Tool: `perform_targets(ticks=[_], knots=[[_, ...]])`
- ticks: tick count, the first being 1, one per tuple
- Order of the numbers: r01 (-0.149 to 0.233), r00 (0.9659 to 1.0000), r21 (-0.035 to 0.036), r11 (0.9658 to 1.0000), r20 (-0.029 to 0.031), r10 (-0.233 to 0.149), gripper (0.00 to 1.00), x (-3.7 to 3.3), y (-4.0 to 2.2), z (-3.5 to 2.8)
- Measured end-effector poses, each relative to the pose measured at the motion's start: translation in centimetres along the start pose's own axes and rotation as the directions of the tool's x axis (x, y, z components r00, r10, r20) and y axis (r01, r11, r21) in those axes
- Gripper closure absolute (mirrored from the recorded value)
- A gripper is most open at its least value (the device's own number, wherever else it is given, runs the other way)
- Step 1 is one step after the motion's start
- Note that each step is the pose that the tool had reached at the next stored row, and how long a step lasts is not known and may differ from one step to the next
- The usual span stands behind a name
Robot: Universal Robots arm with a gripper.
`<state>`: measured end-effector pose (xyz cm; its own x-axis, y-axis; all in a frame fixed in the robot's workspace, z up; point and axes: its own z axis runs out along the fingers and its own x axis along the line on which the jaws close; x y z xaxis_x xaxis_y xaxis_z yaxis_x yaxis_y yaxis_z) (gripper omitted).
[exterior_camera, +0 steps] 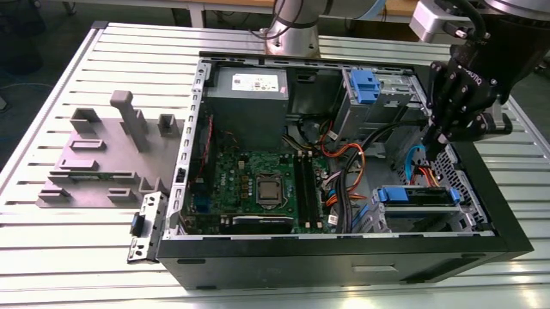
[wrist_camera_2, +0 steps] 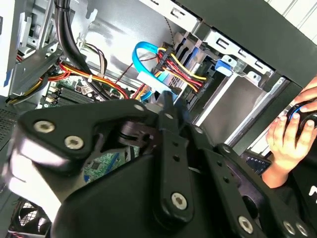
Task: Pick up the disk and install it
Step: 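Insert the second disk wire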
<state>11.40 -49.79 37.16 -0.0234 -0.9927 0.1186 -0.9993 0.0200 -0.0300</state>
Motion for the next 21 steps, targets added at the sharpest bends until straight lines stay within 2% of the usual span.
perform_targets(ticks=[1, 3, 4, 8, 15, 16, 17, 18, 20, 21], knots=[[0.000, 1.0000, 0.0000, 1.0000, 0.0000, 0.000, 0.76, 0.00, 0.00, 0.00], [0.000, 1.0000, 0.0000, 1.0000, -0.0001, 0.000, 0.76, 0.00, -0.01, 0.00], [0.000, 1.0000, 0.0000, 1.0000, -0.0001, 0.000, 0.70, 0.00, -0.01, 0.00], [0.000, 1.0000, 0.0000, 1.0000, -0.0001, 0.000, 0.70, 0.00, -0.01, 0.00], [0.000, 1.0000, 0.0001, 1.0000, -0.0039, 0.000, 0.70, -0.10, -0.01, 0.06], [0.000, 0.9999, 0.0003, 1.0000, -0.0115, 0.000, 0.70, -0.11, -0.01, 0.06], [0.001, 0.9997, 0.0006, 1.0000, -0.0258, -0.001, 0.70, -0.15, -0.01, 0.05], [0.001, 0.9994, 0.0007, 1.0000, -0.0354, -0.001, 0.70, -0.20, 0.00, 0.08], [0.001, 0.9991, 0.0010, 1.0000, -0.0422, -0.001, 0.70, -0.32, 0.00, 0.17], [0.001, 0.9991, 0.0010, 1.0000, -0.0431, -0.001, 0.70, -0.37, 0.00, 0.22]])
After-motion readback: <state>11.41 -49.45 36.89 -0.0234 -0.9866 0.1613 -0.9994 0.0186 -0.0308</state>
